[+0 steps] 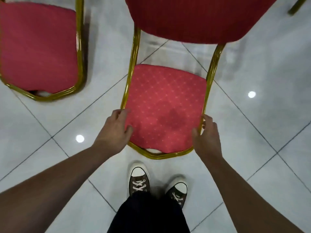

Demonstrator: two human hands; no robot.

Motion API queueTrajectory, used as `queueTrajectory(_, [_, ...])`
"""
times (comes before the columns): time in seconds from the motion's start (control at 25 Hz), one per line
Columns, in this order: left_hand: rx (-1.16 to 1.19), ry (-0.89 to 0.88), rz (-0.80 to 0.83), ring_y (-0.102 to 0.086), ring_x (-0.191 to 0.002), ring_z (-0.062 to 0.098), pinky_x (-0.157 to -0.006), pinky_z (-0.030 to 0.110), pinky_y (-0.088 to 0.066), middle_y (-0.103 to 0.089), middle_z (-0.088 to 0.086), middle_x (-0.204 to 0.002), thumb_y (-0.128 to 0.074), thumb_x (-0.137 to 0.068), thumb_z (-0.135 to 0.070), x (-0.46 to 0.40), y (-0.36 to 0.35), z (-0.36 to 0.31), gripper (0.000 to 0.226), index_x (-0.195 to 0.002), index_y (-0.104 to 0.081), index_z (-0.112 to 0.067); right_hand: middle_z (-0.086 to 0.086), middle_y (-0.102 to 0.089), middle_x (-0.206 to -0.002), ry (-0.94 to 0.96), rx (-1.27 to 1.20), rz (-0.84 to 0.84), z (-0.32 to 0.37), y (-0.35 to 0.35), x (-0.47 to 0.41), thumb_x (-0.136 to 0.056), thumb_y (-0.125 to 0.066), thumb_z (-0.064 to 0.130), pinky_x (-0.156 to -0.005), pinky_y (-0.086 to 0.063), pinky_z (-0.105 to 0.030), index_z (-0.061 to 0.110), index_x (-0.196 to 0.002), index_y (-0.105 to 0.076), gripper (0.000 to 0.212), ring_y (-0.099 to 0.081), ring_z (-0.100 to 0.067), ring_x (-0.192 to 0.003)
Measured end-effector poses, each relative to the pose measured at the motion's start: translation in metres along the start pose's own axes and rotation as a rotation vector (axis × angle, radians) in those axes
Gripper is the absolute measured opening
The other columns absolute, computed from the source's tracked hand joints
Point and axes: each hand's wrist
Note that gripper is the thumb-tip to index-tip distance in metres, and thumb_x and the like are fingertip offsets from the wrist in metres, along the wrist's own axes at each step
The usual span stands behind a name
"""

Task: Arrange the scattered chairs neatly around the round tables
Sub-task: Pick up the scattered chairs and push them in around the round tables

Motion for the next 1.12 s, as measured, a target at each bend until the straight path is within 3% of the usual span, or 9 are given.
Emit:
queueTrajectory(0.08, [-0.041,0.059,-0.024,-0.043,-0.131,0.041,-0.107,0.053,-0.039,-0.037,0.017,-0.149,-0.049,-0.100,-0.030,-0.045,-0.045,0.038,0.061,-0.154,-0.024,-0.020,-0.014,-0.044,-0.139,-0.092,-0.002,-0.102,-0.048,-0.039,-0.036,-0.095,-0.057,0.038,-0.098,-0.049,-0.054,0.028,-0.148,-0.030,0.060,-0.051,-0.033,-0.122])
queueTrajectory(0.16, [-0.014,0.176,-0.051,-0.042,-0.131,0.047,-0.108,0.057,-0.036,-0.036,0.023,-0.150,-0.049,-0.099,-0.035,-0.081,-0.080,0.073,0.072,-0.159,-0.010,-0.022,-0.018,-0.041,-0.145,-0.184,-0.017,-0.122,-0.090,-0.072,-0.063,-0.096,-0.056,0.044,-0.104,-0.044,-0.056,0.025,-0.153,-0.024,0.069,-0.047,-0.041,-0.128])
queueTrajectory(0.32, [0.205,0.254,-0.010,-0.056,-0.120,0.042,-0.104,0.049,-0.045,-0.053,0.020,-0.138,-0.057,-0.097,-0.044,-0.107,-0.113,0.103,0.092,-0.157,0.012,-0.039,-0.004,-0.053,-0.138,-0.216,-0.235,0.014,-0.128,-0.098,-0.093,-0.092,-0.064,0.051,-0.104,-0.046,-0.045,0.023,-0.151,-0.027,0.074,-0.055,-0.029,-0.122])
queueTrajectory(0.48, [0.272,0.209,0.022,-0.054,-0.126,0.037,-0.106,0.052,-0.047,-0.046,0.013,-0.149,-0.067,-0.089,-0.050,-0.069,-0.094,0.089,0.103,-0.157,0.010,-0.038,0.003,-0.053,-0.125,-0.249,-0.305,0.070,-0.126,-0.063,-0.070,-0.087,-0.071,0.050,-0.088,-0.045,-0.034,0.019,-0.145,-0.034,0.075,-0.055,-0.021,-0.109])
queueTrajectory(0.6, [0.227,0.212,0.037,-0.053,-0.127,0.038,-0.104,0.053,-0.048,-0.046,0.016,-0.146,-0.070,-0.085,-0.054,0.005,-0.044,0.050,0.109,-0.158,0.010,-0.038,0.004,-0.056,-0.123,-0.242,-0.225,0.074,-0.099,0.001,-0.004,-0.085,-0.071,0.056,-0.091,-0.049,-0.039,0.021,-0.143,-0.039,0.075,-0.057,-0.022,-0.109])
queueTrajectory(0.72, [0.146,0.239,0.019,-0.055,-0.118,0.042,-0.102,0.050,-0.047,-0.045,0.022,-0.134,-0.065,-0.087,-0.057,0.091,0.030,-0.006,0.096,-0.157,-0.002,-0.044,-0.001,-0.061,-0.127,-0.268,-0.203,0.084,-0.039,0.087,0.074,-0.082,-0.071,0.061,-0.100,-0.050,-0.048,0.020,-0.140,-0.047,0.075,-0.060,-0.026,-0.114])
queueTrajectory(0.92, [0.044,0.253,-0.056,-0.051,-0.123,0.047,-0.115,0.048,-0.037,-0.026,0.020,-0.146,-0.060,-0.095,-0.046,0.216,0.183,-0.117,0.059,-0.150,-0.040,-0.038,-0.010,-0.063,-0.129,-0.325,-0.203,0.178,0.090,0.246,0.175,-0.085,-0.070,0.058,-0.096,-0.052,-0.043,0.012,-0.138,-0.052,0.073,-0.063,-0.031,-0.111])
queueTrajectory(1.04, [0.019,0.196,-0.090,-0.047,-0.128,0.043,-0.114,0.046,-0.036,-0.035,0.018,-0.143,-0.059,-0.097,-0.041,0.265,0.264,-0.180,0.040,-0.137,-0.056,-0.034,-0.015,-0.066,-0.125,-0.360,-0.273,0.195,0.150,0.335,0.202,-0.088,-0.073,0.043,-0.076,-0.053,-0.035,0.004,-0.134,-0.056,0.062,-0.064,-0.022,-0.082])
queueTrajectory(1.12, [0.031,0.147,-0.153,-0.045,-0.131,0.038,-0.113,0.044,-0.035,-0.047,0.016,-0.136,-0.059,-0.097,-0.033,0.287,0.306,-0.219,0.027,-0.123,-0.065,-0.030,-0.018,-0.062,-0.129,-0.350,-0.335,0.131,0.188,0.384,0.215,-0.089,-0.075,0.027,-0.077,-0.054,-0.037,0.001,-0.137,-0.051,0.059,-0.065,-0.025,-0.086])
Point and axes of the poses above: each hand's wrist, its own x-axis away from the middle knuckle, its own y-axis out of the back of the hand, z = x × y
